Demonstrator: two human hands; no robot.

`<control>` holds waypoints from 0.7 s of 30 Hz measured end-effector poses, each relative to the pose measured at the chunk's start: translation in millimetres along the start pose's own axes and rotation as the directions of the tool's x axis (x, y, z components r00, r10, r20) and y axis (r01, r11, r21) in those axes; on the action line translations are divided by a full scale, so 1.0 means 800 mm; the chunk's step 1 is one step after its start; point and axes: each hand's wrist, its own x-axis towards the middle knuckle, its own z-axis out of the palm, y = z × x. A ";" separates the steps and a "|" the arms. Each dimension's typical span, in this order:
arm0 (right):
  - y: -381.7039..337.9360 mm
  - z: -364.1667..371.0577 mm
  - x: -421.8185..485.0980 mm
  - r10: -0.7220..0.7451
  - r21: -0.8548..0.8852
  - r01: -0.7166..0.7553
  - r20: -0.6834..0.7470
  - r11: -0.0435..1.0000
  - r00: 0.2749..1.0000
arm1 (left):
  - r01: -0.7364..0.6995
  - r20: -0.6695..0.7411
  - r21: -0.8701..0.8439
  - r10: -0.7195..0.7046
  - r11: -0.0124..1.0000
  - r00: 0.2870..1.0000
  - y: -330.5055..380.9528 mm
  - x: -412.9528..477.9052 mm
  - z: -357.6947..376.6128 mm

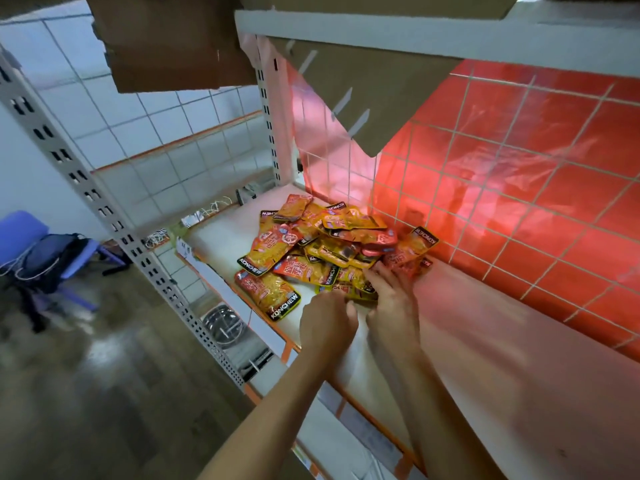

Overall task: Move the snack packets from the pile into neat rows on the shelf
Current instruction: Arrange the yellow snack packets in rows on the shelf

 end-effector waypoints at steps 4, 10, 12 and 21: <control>0.001 0.000 0.001 0.017 0.143 -0.007 -0.074 0.990 0.997 | -0.015 -0.013 -0.042 0.014 0.999 1.000 0.006 -0.002 0.001; 0.005 -0.008 -0.010 0.042 0.135 -0.019 -0.165 0.991 0.985 | 0.246 0.128 -0.543 -0.210 0.803 0.969 0.017 -0.011 -0.004; 0.001 -0.014 -0.021 0.040 0.126 -0.014 -0.212 0.992 0.976 | 0.430 0.333 -0.749 -0.275 0.504 0.902 0.023 -0.018 -0.010; -0.007 -0.043 -0.097 0.023 0.288 0.013 -0.122 0.958 0.992 | 0.497 0.473 -0.826 -0.153 0.267 0.868 0.021 -0.051 -0.002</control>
